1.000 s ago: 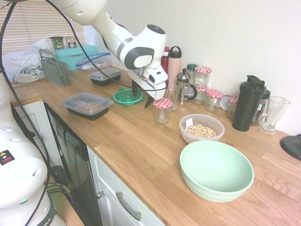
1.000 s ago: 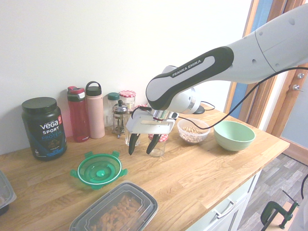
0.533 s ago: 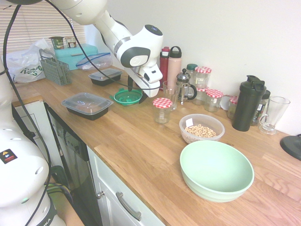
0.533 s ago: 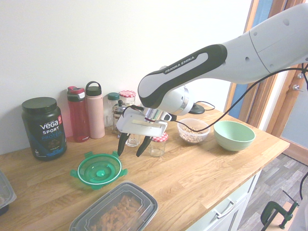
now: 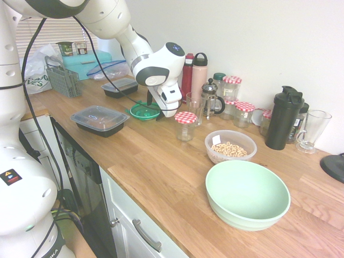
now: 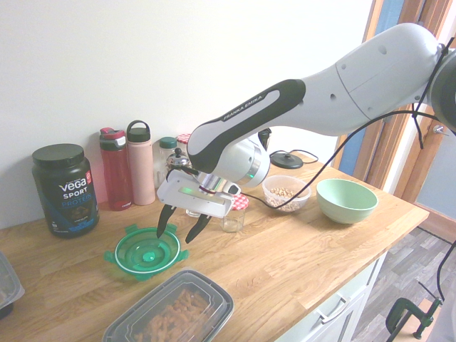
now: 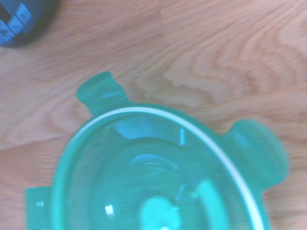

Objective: Cover the lid of food container

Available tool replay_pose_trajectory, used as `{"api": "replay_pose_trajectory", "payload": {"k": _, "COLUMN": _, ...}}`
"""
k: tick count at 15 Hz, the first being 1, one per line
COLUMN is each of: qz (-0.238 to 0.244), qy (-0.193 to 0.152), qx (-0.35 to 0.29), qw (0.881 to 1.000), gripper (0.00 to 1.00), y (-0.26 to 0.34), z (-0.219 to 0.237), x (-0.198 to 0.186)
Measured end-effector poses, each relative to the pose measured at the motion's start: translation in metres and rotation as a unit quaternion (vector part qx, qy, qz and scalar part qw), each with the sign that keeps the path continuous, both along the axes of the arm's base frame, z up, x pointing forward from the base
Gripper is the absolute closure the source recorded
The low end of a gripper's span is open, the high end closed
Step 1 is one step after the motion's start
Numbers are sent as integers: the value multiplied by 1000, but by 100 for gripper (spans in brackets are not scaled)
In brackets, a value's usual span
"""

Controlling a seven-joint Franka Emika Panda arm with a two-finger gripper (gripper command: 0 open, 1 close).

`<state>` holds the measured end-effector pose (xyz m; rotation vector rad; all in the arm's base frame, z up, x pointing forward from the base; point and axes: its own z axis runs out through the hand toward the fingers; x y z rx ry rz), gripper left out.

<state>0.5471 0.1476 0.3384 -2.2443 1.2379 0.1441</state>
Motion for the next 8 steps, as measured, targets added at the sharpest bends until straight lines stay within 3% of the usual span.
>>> {"api": "replay_pose_trajectory", "payload": {"k": 4, "qz": -2, "qy": 15, "qx": 45, "qw": 999, "gripper": 0, "y": -13, "z": -19, "x": 0}}
{"api": "replay_pose_trajectory", "payload": {"k": 8, "qz": 23, "qy": 0, "qx": 61, "qw": 998, "gripper": 0, "y": -13, "z": -25, "x": 6}}
